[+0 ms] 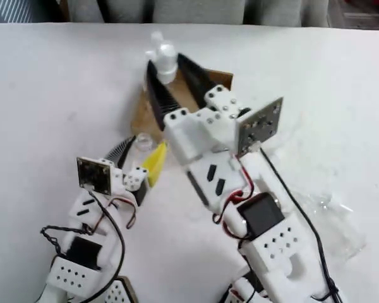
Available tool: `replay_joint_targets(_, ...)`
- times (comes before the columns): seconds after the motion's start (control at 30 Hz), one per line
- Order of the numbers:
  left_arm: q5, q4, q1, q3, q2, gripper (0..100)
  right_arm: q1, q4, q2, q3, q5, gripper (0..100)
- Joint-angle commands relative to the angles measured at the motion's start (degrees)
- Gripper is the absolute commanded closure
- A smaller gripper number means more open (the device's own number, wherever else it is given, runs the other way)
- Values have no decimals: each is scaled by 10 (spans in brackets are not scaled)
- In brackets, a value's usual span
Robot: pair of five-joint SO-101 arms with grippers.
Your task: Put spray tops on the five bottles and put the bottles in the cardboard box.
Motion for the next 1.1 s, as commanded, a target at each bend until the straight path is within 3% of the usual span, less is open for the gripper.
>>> replay_joint_targets(0.0,-7,1,-7,-3,-15,951,-22,-13,3,-6,-6,981)
replay_joint_targets(0.73,-7,1,-7,-3,-15,951,-65,26,-59,51,-35,982)
replay_joint_targets(1.07,-7,1,-7,-3,-15,951,-42,29,-57,63,-38,982)
